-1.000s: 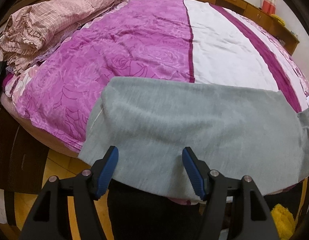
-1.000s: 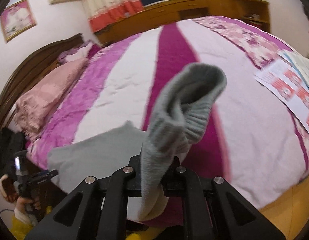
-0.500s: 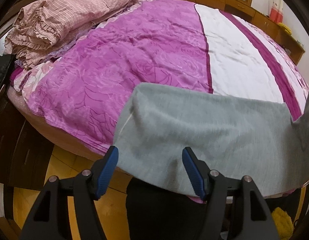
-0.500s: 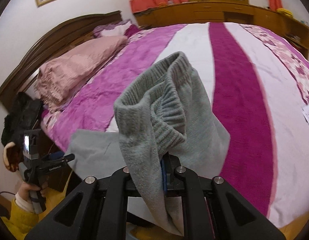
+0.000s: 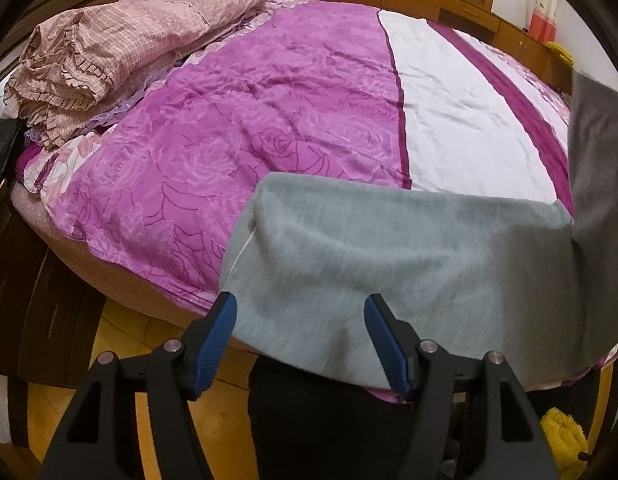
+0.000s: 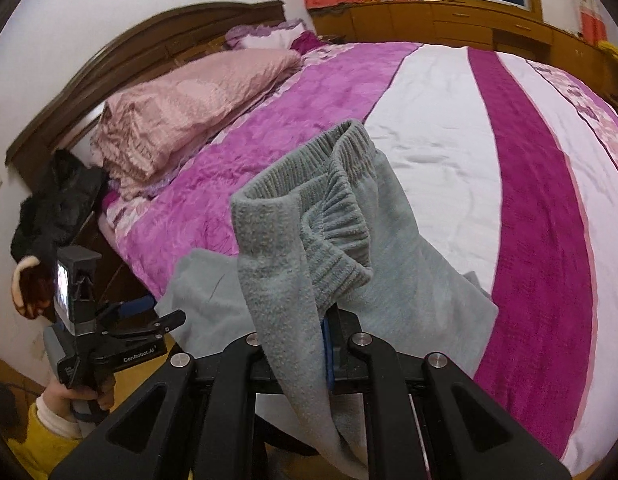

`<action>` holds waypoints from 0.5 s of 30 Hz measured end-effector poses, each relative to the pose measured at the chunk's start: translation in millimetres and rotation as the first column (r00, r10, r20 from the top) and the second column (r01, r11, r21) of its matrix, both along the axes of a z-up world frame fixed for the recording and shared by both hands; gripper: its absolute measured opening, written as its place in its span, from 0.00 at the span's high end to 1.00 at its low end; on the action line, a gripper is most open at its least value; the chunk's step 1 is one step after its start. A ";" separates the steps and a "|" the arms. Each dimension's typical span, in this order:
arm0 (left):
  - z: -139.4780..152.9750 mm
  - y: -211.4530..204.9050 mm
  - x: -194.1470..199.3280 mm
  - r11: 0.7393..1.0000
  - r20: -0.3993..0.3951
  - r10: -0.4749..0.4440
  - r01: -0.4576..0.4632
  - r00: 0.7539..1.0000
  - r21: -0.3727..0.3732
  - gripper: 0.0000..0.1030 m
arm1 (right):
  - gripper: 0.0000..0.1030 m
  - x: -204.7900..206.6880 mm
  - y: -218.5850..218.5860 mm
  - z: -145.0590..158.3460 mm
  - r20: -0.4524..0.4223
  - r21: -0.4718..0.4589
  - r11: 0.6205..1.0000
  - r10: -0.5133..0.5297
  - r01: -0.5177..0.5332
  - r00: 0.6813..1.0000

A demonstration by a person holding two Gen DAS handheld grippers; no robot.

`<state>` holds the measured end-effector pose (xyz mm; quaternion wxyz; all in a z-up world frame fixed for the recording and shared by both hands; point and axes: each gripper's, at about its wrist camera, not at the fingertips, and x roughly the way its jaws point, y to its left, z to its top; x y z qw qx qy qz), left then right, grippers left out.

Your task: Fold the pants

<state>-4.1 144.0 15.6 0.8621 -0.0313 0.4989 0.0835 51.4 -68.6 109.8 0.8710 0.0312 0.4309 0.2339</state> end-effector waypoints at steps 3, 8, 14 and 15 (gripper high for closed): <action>2.6 5.2 -1.2 1.000 0.006 0.007 -0.007 1.000 0.007 0.32 | 0.96 2.5 12.4 -2.4 -0.015 -0.007 1.000 0.024 -0.024 1.000; 6.1 16.4 -4.9 1.000 0.014 0.030 -0.030 0.999 -0.008 0.32 | 0.96 3.3 28.4 3.0 -0.026 -0.003 0.998 0.057 -0.057 0.998; 6.0 27.6 -8.8 0.998 0.014 0.061 -0.060 0.998 -0.024 0.32 | 0.96 2.6 56.7 12.4 -0.015 -0.030 0.994 0.102 -0.102 0.995; 6.2 28.3 -9.0 0.998 0.015 0.062 -0.061 0.998 -0.024 0.32 | 0.96 2.6 60.6 12.0 -0.017 -0.035 0.994 0.106 -0.107 0.994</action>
